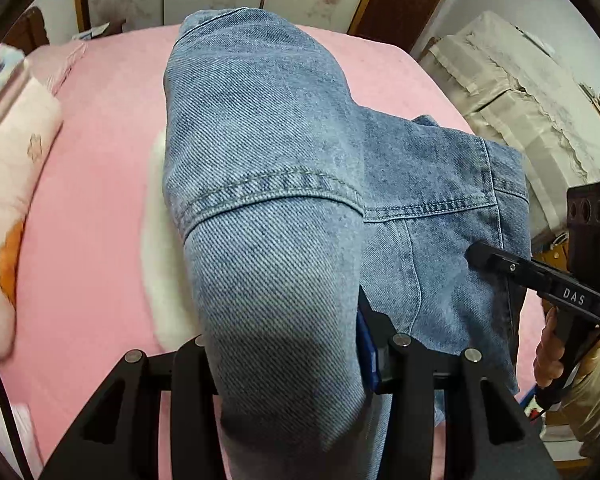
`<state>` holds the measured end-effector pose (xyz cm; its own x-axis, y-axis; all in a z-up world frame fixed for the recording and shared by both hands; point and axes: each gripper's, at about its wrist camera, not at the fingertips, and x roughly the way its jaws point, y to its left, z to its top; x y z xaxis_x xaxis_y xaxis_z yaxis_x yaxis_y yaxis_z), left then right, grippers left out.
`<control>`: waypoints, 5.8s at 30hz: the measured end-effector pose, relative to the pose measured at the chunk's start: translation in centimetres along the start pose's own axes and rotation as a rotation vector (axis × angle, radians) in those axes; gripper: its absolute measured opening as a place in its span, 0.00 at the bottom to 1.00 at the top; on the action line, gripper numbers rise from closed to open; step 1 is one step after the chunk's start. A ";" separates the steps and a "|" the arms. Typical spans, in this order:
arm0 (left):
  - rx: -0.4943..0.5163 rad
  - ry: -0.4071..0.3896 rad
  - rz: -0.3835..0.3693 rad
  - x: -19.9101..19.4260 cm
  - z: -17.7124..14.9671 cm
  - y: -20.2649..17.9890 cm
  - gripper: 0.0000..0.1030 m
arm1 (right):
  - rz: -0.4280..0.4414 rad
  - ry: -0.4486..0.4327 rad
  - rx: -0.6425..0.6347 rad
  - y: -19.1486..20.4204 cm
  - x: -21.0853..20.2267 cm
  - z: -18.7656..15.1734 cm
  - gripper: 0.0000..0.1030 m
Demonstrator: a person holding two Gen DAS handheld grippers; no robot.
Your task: Fold large clothes
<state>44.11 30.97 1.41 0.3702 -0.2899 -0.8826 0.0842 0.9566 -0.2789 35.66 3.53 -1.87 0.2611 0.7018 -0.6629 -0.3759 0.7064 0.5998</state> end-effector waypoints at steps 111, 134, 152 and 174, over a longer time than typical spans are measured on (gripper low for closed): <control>-0.187 -0.094 0.212 -7.5 -22.9 -24.5 0.77 | -0.495 0.032 -0.105 -1.6 -21.8 -20.8 0.51; -0.118 -0.064 0.254 -5.9 -28.9 -36.1 0.77 | -0.544 -0.019 -0.049 -4.7 -28.7 -25.4 0.63; -0.107 -0.043 0.249 -5.2 -28.5 -36.3 0.77 | -0.524 -0.002 -0.058 -4.9 -28.7 -25.6 0.63; -0.069 -0.026 0.253 -4.4 -27.7 -37.2 0.77 | -0.520 0.026 -0.056 -5.0 -27.3 -25.4 0.63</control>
<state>13.71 -4.12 5.18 0.3951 -0.0396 -0.9178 -0.0774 0.9941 -0.0762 7.82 -21.49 1.86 0.4036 0.2566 -0.8782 -0.2496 0.9543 0.1641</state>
